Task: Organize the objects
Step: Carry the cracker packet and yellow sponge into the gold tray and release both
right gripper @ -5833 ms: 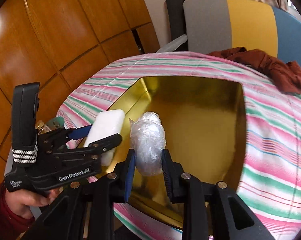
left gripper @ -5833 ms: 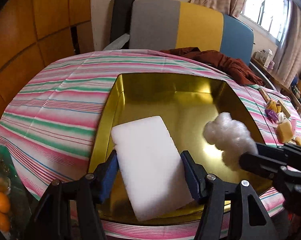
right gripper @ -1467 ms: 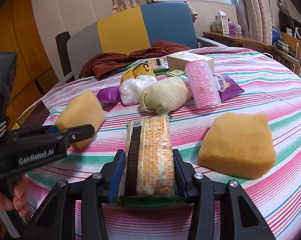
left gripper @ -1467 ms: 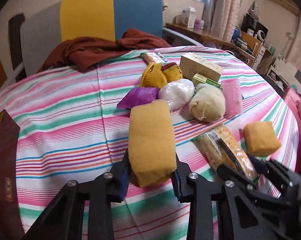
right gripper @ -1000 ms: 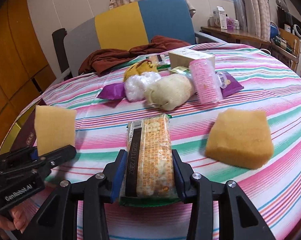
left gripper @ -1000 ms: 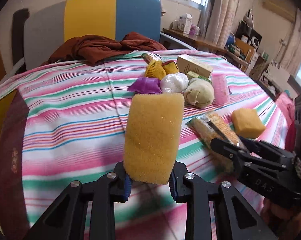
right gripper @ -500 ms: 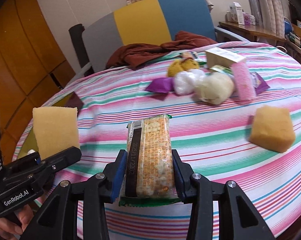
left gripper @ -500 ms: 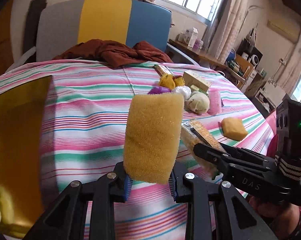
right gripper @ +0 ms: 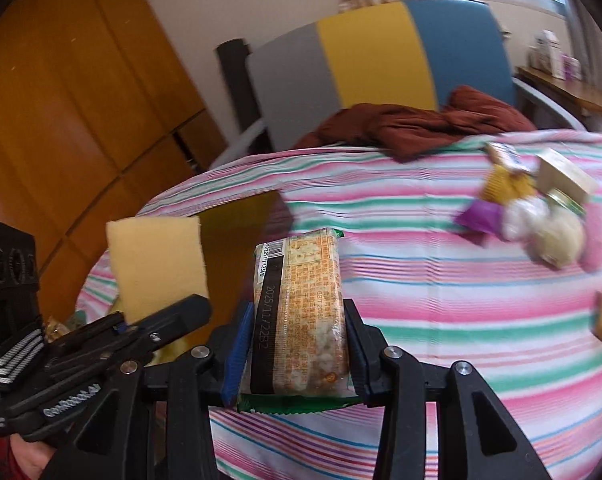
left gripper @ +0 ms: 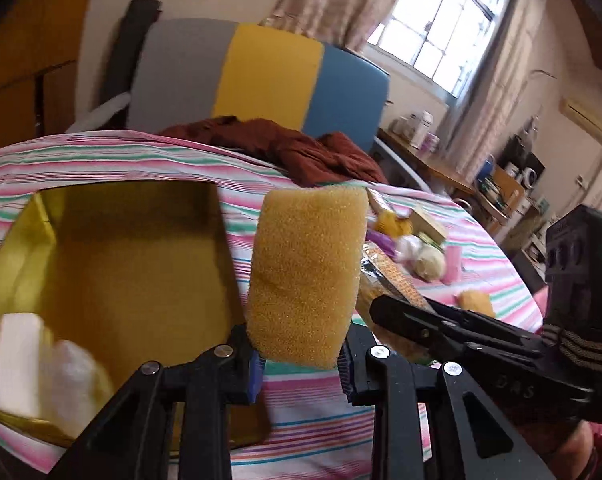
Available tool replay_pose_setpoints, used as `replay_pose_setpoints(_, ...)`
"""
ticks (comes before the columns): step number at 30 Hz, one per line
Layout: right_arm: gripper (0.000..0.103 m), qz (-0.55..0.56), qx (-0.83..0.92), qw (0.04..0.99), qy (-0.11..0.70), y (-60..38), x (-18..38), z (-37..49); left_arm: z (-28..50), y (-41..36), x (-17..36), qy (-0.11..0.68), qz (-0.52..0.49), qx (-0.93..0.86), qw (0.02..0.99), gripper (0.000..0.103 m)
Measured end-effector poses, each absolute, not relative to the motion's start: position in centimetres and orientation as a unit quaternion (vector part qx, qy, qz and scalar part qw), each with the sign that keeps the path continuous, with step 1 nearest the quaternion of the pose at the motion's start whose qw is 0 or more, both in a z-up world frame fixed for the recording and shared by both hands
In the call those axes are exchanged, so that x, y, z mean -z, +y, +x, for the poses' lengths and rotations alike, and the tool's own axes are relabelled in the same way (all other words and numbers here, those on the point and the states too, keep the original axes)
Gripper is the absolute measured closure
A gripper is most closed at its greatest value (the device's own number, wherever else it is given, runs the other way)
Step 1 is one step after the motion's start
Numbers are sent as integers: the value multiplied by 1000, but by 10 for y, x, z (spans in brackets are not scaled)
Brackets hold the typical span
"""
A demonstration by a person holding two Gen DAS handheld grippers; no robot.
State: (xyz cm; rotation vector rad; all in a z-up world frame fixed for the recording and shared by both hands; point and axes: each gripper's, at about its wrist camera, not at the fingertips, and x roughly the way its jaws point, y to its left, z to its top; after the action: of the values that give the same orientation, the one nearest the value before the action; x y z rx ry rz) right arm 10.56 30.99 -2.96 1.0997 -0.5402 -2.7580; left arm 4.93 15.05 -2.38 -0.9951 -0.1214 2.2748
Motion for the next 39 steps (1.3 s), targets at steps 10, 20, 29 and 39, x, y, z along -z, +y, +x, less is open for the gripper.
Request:
replay_pose_setpoints(10, 60, 401, 896, 127, -144, 229, 20, 20, -16, 64, 28, -70, -399, -887, 221, 73)
replay_pose_setpoints(20, 60, 467, 856, 132, -177, 186, 59, -73, -101, 14, 58, -67, -459, -874, 144, 72)
replay_pose_setpoints(29, 57, 471, 829, 128, -275, 179, 81, -124, -136, 1, 86, -70, -500, -856, 108, 53)
replay_pose_setpoints(39, 55, 459, 836, 143, -263, 194, 64, -97, -118, -8, 64, -97, -454, -883, 74, 17)
